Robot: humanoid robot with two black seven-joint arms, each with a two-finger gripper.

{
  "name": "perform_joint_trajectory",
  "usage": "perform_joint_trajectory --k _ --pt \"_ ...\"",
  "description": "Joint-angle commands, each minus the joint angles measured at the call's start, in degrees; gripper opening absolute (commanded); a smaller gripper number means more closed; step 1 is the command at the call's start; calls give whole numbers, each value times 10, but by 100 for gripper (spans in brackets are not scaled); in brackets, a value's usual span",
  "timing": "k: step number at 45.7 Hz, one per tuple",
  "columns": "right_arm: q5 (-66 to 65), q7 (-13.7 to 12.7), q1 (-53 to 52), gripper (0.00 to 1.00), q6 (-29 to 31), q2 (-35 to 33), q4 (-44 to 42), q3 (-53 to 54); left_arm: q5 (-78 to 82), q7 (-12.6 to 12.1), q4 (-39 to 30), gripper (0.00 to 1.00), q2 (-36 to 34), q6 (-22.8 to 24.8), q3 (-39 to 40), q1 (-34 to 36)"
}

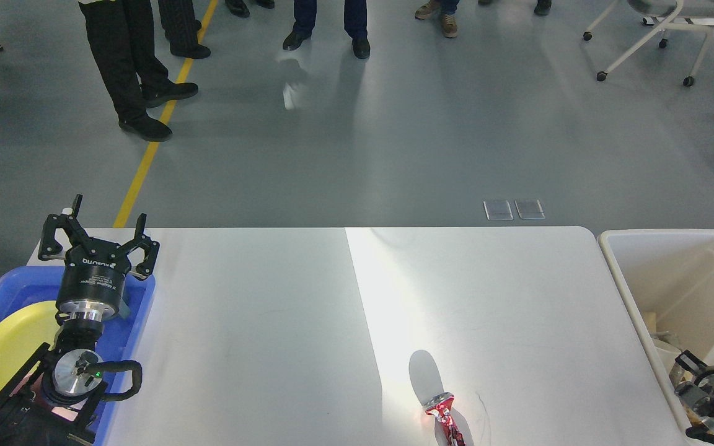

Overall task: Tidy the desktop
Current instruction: 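Lower the paper cone into the bin and open the right gripper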

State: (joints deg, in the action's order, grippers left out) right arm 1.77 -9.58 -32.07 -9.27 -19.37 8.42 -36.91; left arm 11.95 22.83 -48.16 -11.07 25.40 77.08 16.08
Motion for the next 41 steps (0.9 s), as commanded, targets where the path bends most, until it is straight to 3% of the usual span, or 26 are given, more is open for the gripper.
perform_joint_trajectory --k 1,32,41 --pt "0 0 0 100 -41 -2 1 2 0 0 0 96 0 0 0 0" --pt "-12 5 -14 100 -35 -7 17 1 0 -1 0 96 0 0 0 0" --pt "-90 5 -83 100 -31 -56 118 -6 -1 0 0 96 0 0 0 0"
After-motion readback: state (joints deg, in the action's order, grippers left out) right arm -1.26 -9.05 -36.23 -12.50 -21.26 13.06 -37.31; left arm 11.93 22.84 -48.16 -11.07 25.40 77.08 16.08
